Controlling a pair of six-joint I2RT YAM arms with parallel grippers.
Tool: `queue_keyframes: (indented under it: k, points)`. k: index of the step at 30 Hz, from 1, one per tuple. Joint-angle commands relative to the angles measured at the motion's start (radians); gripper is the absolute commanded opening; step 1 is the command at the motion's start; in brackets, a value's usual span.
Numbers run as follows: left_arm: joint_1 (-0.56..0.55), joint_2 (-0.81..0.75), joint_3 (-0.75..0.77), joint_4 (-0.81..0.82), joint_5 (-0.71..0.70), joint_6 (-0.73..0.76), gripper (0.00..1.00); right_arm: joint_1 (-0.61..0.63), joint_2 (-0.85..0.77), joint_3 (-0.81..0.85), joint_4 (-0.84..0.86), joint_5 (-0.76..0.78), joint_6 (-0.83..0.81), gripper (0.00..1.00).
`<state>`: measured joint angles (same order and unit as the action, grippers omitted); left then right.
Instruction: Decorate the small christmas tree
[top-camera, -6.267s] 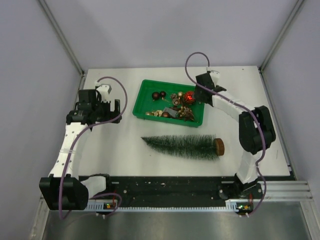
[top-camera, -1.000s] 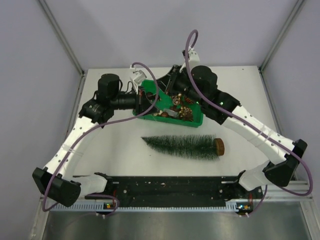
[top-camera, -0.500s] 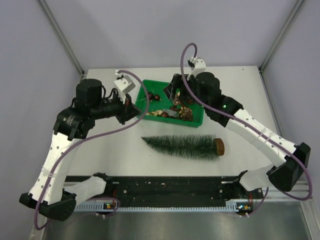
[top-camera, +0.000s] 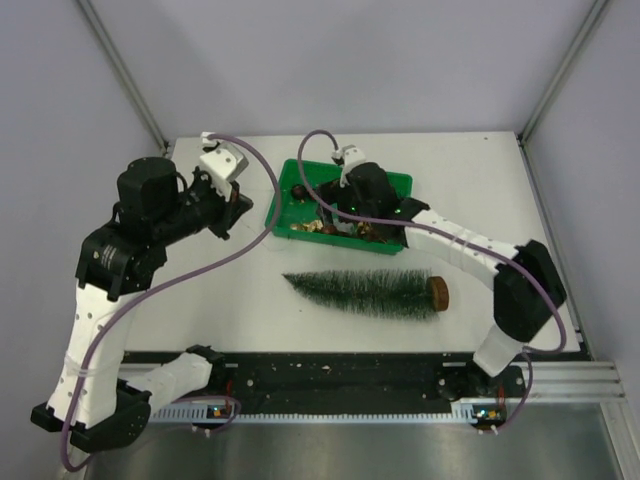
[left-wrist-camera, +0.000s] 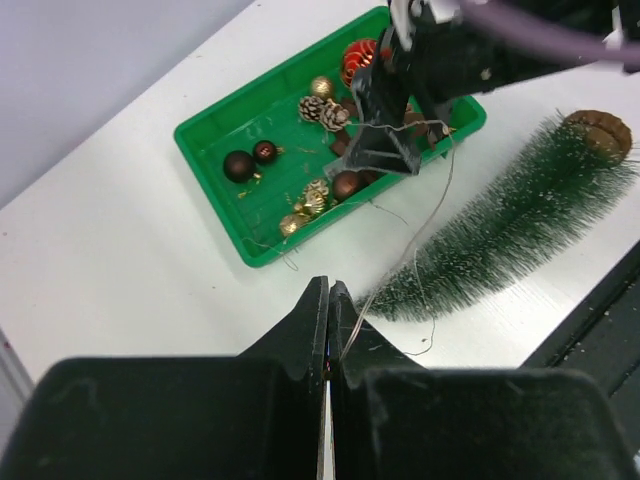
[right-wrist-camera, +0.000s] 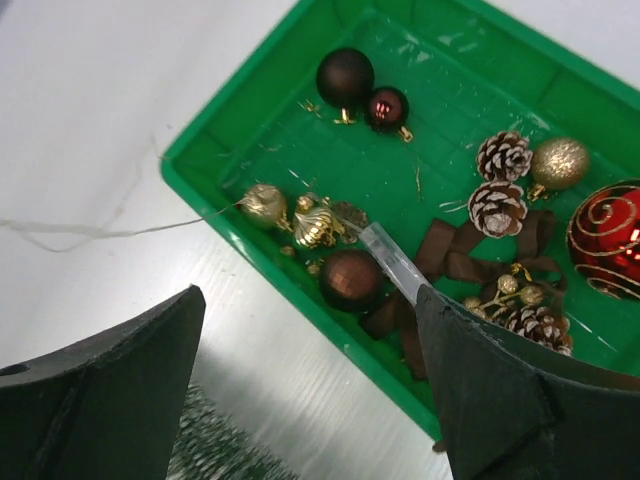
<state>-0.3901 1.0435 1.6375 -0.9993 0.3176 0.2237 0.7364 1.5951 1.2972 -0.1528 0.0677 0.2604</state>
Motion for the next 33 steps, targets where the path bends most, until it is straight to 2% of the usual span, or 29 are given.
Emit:
queue_keyframes:
  k: [1,5,9,13,19,22,25,28,33]
  points:
    - [0.003,-0.016,0.048,0.013,-0.087,0.032,0.00,0.001,0.149,0.016,0.134,0.007,-0.078,0.85]
    - [0.002,-0.019,0.053,0.014,-0.112,0.029,0.00,0.000,0.258,0.054,0.228,-0.014,-0.089,0.82]
    - [0.002,-0.022,0.048,0.014,-0.132,0.032,0.00,0.000,0.350,0.099,0.295,0.046,-0.084,0.77]
    - [0.002,-0.031,0.041,0.013,-0.146,0.026,0.00,0.001,0.411,0.100,0.424,0.095,-0.072,0.67]
    - [0.002,-0.049,0.031,0.007,-0.187,0.029,0.00,-0.002,0.506,0.149,0.487,0.162,-0.038,0.46]
    - [0.002,-0.056,0.030,-0.009,-0.209,0.046,0.00,0.000,0.526,0.185,0.478,0.150,-0.026,0.28]
    - [0.002,-0.065,0.022,-0.007,-0.232,0.059,0.00,0.000,0.500,0.168,0.484,0.156,-0.021,0.00]
    - [0.002,-0.069,0.018,-0.009,-0.242,0.062,0.00,-0.002,0.427,0.122,0.486,0.184,-0.047,0.00]
    - [0.003,-0.048,0.050,-0.019,-0.258,0.080,0.00,-0.005,0.211,0.005,0.478,0.234,-0.111,0.00]
